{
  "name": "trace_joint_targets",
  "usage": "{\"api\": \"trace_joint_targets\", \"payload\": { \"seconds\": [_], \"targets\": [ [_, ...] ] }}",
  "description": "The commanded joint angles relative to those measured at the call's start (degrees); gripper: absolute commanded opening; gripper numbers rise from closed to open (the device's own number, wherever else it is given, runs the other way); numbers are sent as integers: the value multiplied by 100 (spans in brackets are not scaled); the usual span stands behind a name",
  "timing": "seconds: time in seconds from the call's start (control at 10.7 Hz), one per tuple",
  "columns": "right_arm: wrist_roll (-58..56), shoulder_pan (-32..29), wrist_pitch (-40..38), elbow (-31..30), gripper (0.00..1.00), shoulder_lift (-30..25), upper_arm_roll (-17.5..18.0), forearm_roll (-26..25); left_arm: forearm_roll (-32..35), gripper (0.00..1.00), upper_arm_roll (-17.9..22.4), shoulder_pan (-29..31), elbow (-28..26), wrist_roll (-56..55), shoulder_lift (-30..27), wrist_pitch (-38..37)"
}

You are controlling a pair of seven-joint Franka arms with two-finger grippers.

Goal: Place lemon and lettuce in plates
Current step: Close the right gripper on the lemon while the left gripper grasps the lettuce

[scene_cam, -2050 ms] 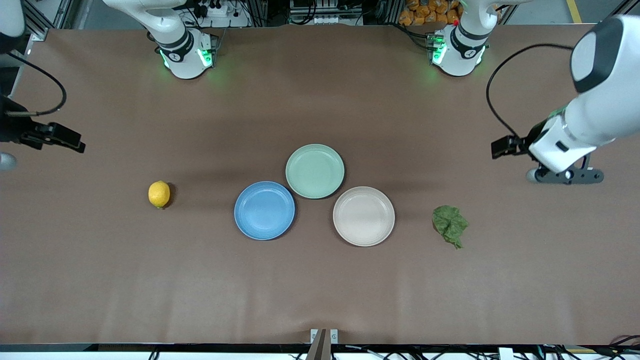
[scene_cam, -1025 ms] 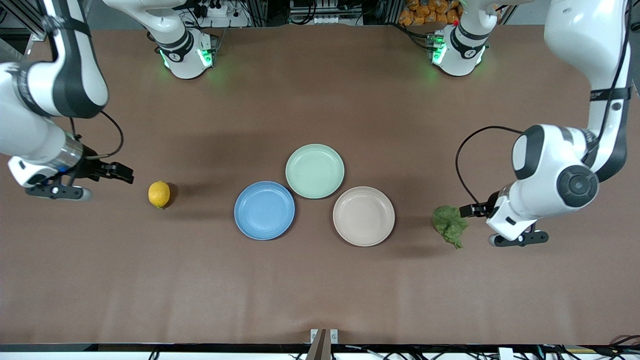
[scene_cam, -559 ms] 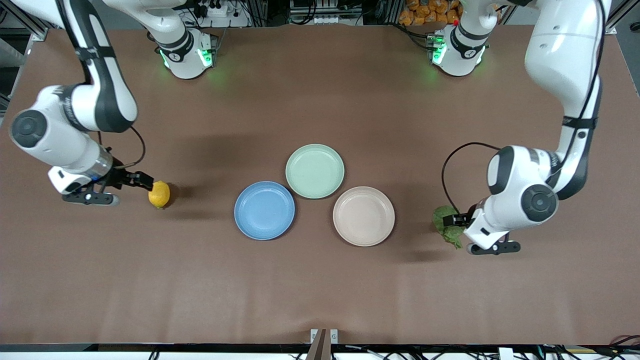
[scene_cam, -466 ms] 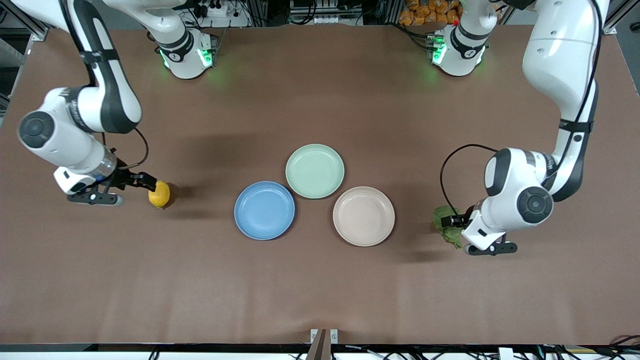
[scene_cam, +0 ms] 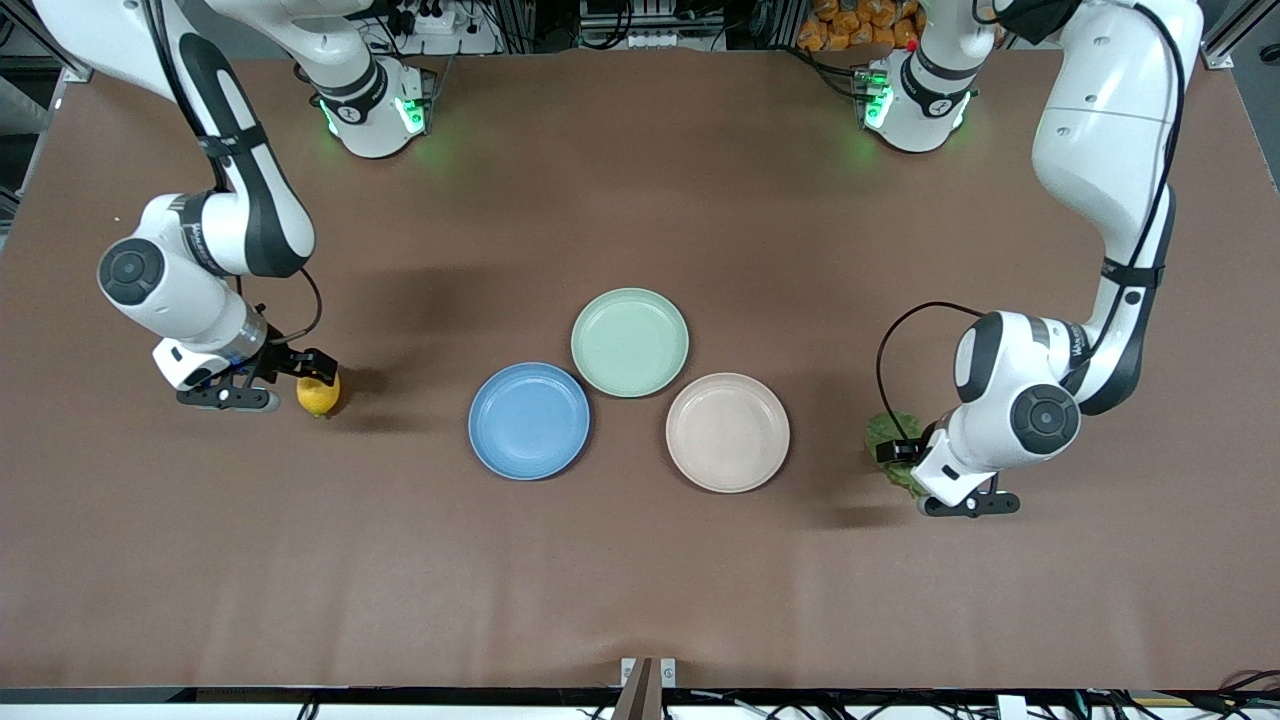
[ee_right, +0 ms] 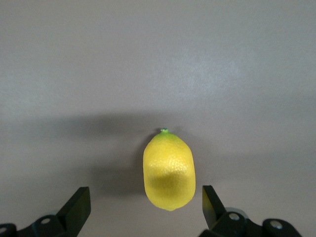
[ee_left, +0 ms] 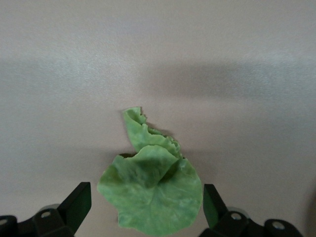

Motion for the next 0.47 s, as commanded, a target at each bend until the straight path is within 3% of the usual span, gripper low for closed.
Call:
{"api": "trace_joint_targets", "payload": {
  "seconds": [0.0,0.37],
  "targets": [
    [-113,-5,364,-84,100,209,12,-11,158,100,0,-69,115,-163,129,107],
    [-333,-67,628,-84,100,456,3,-37,158,100,8,-69,54,-190,216,107]
  ]
}}
